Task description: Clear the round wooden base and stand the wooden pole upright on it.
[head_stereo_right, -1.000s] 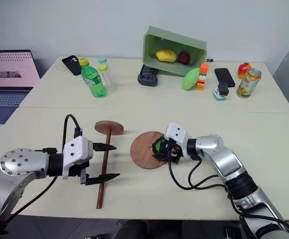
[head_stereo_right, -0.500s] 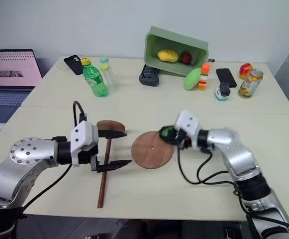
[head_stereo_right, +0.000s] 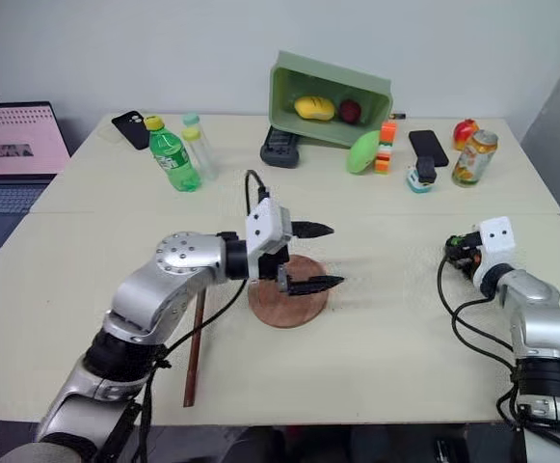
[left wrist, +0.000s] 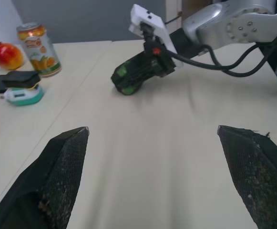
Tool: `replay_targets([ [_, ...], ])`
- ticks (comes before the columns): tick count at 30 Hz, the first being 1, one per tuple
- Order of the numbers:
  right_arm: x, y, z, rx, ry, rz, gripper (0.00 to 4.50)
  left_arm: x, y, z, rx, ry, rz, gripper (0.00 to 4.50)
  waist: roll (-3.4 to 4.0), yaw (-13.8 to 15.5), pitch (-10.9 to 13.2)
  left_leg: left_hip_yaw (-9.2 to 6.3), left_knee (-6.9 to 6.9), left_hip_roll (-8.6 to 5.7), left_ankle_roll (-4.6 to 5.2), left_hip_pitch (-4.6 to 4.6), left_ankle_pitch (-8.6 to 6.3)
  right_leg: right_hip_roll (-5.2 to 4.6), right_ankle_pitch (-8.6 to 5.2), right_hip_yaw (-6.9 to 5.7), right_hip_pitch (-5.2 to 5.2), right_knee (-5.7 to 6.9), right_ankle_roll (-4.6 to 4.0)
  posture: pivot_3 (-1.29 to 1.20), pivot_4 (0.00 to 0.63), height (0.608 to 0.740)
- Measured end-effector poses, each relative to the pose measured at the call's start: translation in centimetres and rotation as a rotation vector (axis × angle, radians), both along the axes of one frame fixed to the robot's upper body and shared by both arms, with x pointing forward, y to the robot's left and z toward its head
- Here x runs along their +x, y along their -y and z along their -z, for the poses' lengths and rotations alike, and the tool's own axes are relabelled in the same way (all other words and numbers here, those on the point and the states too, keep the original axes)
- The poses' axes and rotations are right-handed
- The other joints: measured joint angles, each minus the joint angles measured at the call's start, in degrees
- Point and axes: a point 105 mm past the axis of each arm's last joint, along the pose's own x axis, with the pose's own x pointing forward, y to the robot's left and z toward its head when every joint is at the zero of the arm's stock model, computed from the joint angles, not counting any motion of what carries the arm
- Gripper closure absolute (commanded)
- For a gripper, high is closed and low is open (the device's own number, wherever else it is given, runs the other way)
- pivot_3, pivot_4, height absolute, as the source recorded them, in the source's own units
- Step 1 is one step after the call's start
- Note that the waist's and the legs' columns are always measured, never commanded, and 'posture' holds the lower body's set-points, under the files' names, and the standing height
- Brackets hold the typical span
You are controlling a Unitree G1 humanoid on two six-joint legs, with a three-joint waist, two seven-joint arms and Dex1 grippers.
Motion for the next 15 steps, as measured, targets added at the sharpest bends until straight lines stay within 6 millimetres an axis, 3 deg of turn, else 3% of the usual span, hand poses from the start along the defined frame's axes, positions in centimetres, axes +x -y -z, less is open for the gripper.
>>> replay_targets([
  [2,0.1,0.0,0.1,0.007,0.002,0.015,1.37,-0.2,1.0,0.1,0.003,0.009,0.021,0.0,0.0,0.2,0.0,0.04,0.1,-0.02,0.0,-0.03,0.0,-0.01,0.0,0.05,0.0,0.01,0.0,0.0,0.15,0.74],
  [8,-0.4,0.4,-0.4,0.049,0.017,0.044,0.11,0.1,0.8,0.5,0.023,0.013,0.007,0.0,0.01,0.3,0.0,0.0,0.11,-0.02,-0.03,-0.03,0.02,-0.03,0.0,0.08,0.0,0.02,0.0,0.0,0.15,0.74],
  [15,-1.3,0.3,-5.0,0.04,0.163,0.045,0.03,0.6,-0.7,0.5,0.037,0.022,-0.068,0.0,0.02,0.3,0.0,-0.19,0.1,-0.03,0.0,-0.04,0.0,-0.04,0.0,0.05,0.0,0.01,0.01,0.0,0.15,0.74],
])
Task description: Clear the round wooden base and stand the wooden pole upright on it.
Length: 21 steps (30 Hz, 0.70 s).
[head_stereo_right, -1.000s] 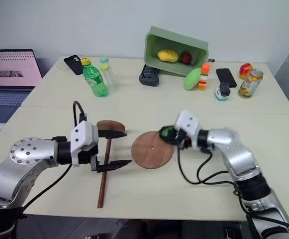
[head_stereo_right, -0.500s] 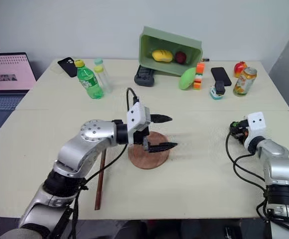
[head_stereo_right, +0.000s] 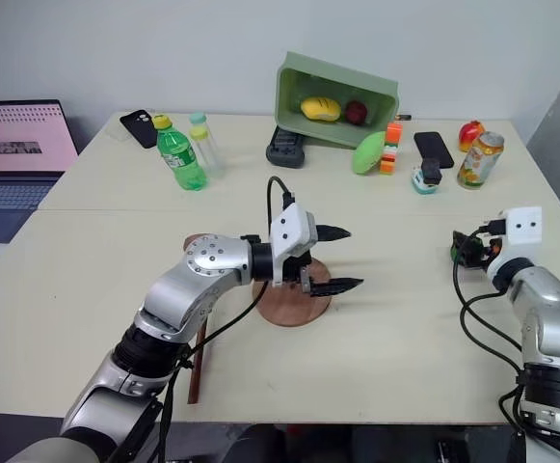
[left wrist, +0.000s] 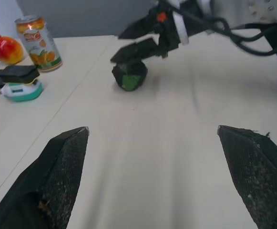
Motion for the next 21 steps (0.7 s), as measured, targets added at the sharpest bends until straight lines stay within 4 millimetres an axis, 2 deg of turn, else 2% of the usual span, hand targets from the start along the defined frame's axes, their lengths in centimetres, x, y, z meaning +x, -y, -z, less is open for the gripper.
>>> replay_targets([
  [2,-0.4,-0.5,-1.5,-0.016,0.038,-0.036,0.03,0.4,-0.8,-0.7,0.002,0.028,-0.05,0.0,0.01,0.0,0.0,-0.02,0.0,0.0,0.0,0.0,0.0,0.0,0.0,-0.01,0.0,0.0,0.0,0.0,0.15,0.74],
  [3,-0.7,-1.4,-2.8,-0.043,0.068,-0.089,0.03,0.9,-1.8,-1.0,0.007,0.034,-0.103,0.0,0.03,0.0,0.0,-0.03,-0.01,-0.01,0.01,0.0,-0.01,0.0,0.0,-0.01,0.0,0.0,0.0,0.0,0.15,0.74],
  [5,-1.2,-2.6,-4.0,-0.064,0.086,-0.177,0.03,1.3,-3.0,-1.5,0.02,0.034,-0.152,0.0,0.04,-0.1,0.0,-0.04,-0.01,0.03,0.02,0.0,-0.01,0.03,0.0,-0.02,-0.02,0.02,0.0,0.0,0.15,0.74],
  [8,-3.9,-8.2,-6.0,-0.142,0.1,-0.536,0.03,2.5,-8.7,-3.9,0.078,0.033,-0.348,0.0,0.05,-0.7,0.1,-0.17,-0.09,0.09,0.04,0.02,-0.03,0.19,-0.01,-0.12,-0.02,-0.02,0.01,0.0,0.15,0.74],
  [9,-4.8,-9.8,-6.0,-0.157,0.083,-0.646,0.03,2.5,-10.8,-4.9,0.107,0.03,-0.419,0.0,0.04,-0.7,0.1,-0.26,-0.13,0.09,0.04,0.02,-0.03,0.24,-0.01,-0.2,0.01,-0.06,0.01,0.0,0.15,0.74],
  [12,-6.7,-12.7,-4.8,-0.149,0.001,-0.855,0.03,2.2,-15.5,-6.0,0.094,-0.057,-0.592,0.0,0.04,-0.5,0.1,-0.26,-0.13,0.12,0.04,0.03,-0.03,0.15,-0.02,-0.2,0.02,-0.05,0.01,0.0,0.15,0.74],
  [15,-8.2,-14.9,-4.2,-0.139,-0.046,-1.006,0.03,1.1,-19.9,-3.8,0.167,-0.205,-0.766,0.0,0.01,-0.3,0.1,-0.24,-0.12,0.08,0.04,0.02,-0.03,0.07,-0.02,-0.18,0.01,-0.06,0.01,0.0,0.15,0.74],
  [17,-9.0,-15.9,-4.1,-0.147,-0.06,-1.079,0.03,-0.2,-21.8,-2.3,0.206,-0.329,-0.828,0.0,-0.12,-0.1,0.2,-0.27,-0.11,0.1,0.04,0.01,-0.03,0.07,-0.02,-0.23,0.01,-0.06,0.01,0.0,0.15,0.74],
  [21,-9.6,-17.1,-3.7,-0.163,-0.075,-1.151,0.03,-1.8,-22.8,-1.7,0.254,-0.432,-0.853,0.0,-0.26,0.5,0.2,-0.35,-0.02,0.0,0.04,-0.01,-0.03,-0.03,-0.02,-0.26,0.07,-0.07,0.02,0.0,0.15,0.74],
])
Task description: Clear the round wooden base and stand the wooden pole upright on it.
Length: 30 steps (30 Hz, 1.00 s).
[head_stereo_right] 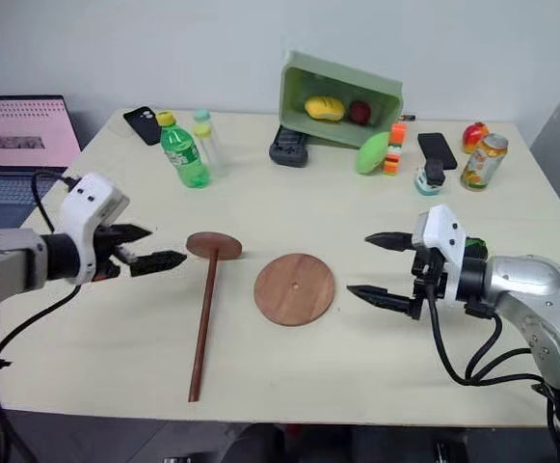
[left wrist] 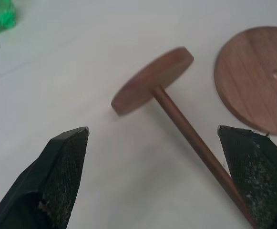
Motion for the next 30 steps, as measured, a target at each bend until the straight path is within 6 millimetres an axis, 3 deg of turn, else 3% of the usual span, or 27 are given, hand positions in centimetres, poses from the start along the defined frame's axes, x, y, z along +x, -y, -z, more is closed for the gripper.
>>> replay_targets([
  [4,-0.6,-0.8,0.8,-0.021,-0.019,-0.056,0.03,-0.1,-0.4,0.9,-0.02,-0.093,-0.058,0.0,-0.04,0.0,0.0,0.02,0.03,0.0,0.0,0.0,0.0,0.01,0.0,-0.03,0.0,0.02,0.0,0.0,0.15,0.74],
  [14,-1.9,-2.6,1.0,-0.03,-0.013,-0.143,0.03,2.4,2.1,1.9,0.005,-0.223,-0.037,0.0,-0.07,-0.3,0.0,0.0,0.04,0.03,0.0,-0.03,0.0,0.08,0.0,-0.04,-0.06,0.06,0.0,0.0,0.15,0.74],
  [20,-2.5,-3.7,0.8,-0.027,0.005,-0.182,0.03,3.0,3.9,3.7,-0.004,-0.341,-0.042,0.0,-0.08,-0.4,0.1,0.0,0.11,0.03,-0.01,-0.1,0.0,0.07,0.0,-0.03,-0.11,0.08,0.0,0.0,0.15,0.74],
  [30,-3.1,-4.3,1.2,-0.059,-0.009,-0.218,0.03,3.7,3.9,5.5,0.052,-0.377,-0.115,0.0,-0.08,-0.4,0.1,-0.07,0.29,0.03,-0.03,-0.19,0.01,-0.01,0.0,-0.01,-0.11,0.1,0.0,0.0,0.15,0.74],
])
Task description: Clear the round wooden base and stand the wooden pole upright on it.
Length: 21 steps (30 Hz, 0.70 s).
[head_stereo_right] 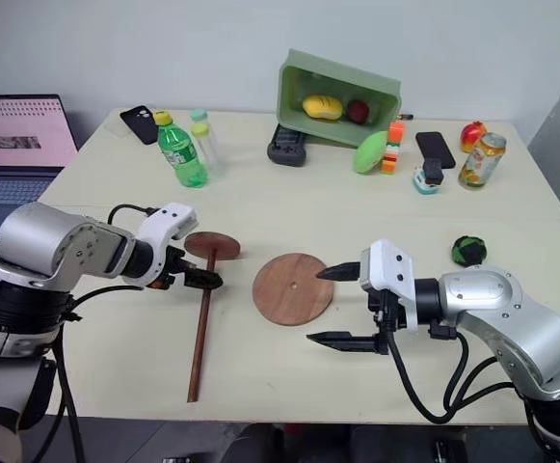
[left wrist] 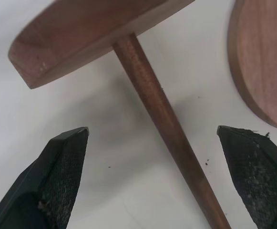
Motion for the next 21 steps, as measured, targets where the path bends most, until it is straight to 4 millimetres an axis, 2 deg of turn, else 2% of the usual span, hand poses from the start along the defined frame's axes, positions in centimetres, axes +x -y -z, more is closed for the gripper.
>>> replay_targets([
  [7,-0.4,-0.2,0.0,-0.015,0.002,-0.012,0.03,0.2,0.5,1.0,0.005,-0.024,-0.008,0.0,0.0,0.0,0.0,-0.03,0.03,-0.02,0.0,-0.02,0.0,-0.03,0.0,0.0,0.0,0.01,0.0,0.0,0.15,0.74],
  [8,-0.5,-0.3,0.0,-0.016,0.004,-0.015,0.0,0.1,0.5,1.2,0.003,-0.032,-0.009,0.35,0.0,0.0,0.0,-0.04,0.03,-0.01,-0.01,-0.02,0.0,-0.03,0.0,0.0,0.0,0.01,0.0,0.0,0.15,0.74],
  [9,-0.5,-0.3,-0.1,-0.017,0.004,-0.016,0.0,0.1,0.6,1.2,0.007,-0.034,-0.009,0.43,0.0,0.0,0.0,-0.04,0.03,-0.02,-0.01,-0.02,0.0,-0.03,0.0,0.0,0.0,0.01,0.0,0.0,0.15,0.74],
  [14,-1.0,-0.6,-0.2,-0.016,0.001,-0.028,0.0,0.3,1.1,1.9,0.007,-0.048,-0.012,1.49,0.0,0.1,0.0,-0.06,0.06,-0.03,-0.01,-0.04,0.0,-0.03,0.0,0.0,0.01,0.01,0.0,0.0,0.15,0.74],
  [21,-1.2,-0.6,-0.1,-0.026,-0.003,-0.026,0.0,0.5,0.9,2.1,0.013,-0.053,-0.03,2.85,0.0,0.0,0.0,-0.06,0.06,-0.03,-0.01,-0.05,0.01,-0.03,0.0,0.0,0.01,0.02,0.0,0.0,0.15,0.74],
])
